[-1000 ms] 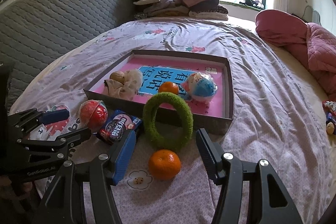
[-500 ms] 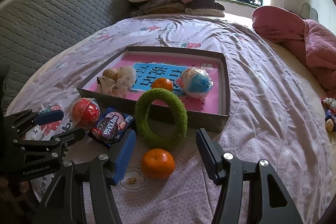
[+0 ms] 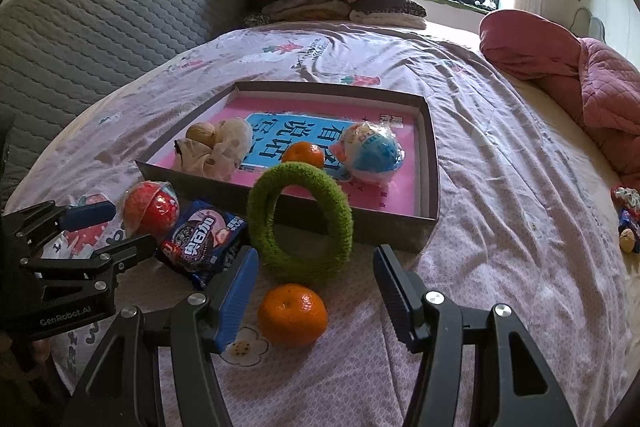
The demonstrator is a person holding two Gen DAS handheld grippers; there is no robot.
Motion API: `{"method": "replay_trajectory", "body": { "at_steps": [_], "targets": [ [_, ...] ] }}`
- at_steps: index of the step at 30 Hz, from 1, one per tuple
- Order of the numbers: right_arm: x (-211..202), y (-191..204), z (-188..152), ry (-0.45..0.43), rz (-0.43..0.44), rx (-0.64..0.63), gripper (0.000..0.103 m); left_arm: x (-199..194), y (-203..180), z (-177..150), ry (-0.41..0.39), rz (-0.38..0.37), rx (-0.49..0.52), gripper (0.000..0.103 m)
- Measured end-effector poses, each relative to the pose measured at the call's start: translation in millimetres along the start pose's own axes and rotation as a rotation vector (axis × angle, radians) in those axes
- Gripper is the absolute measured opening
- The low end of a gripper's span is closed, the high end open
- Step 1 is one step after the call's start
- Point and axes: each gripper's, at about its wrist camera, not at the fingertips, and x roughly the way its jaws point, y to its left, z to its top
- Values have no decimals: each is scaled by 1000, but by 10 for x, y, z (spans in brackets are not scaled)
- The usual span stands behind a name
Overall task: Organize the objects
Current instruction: 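Move left tool to the plastic-wrapped red ball while right tool approaches the green fuzzy ring, then grasp the wrapped red ball with left tool while right tool grasps the green ring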
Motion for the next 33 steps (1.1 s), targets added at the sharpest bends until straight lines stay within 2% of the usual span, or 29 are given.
{"method": "replay_trajectory", "body": {
  "at_steps": [18, 33],
  "targets": [
    [212, -80, -7, 24, -42, 31, 59, 99, 22, 42, 0, 14, -14, 68],
    [267, -77, 22, 19, -39, 35, 59, 249, 55, 123, 6, 10, -34, 68]
  ]
}}
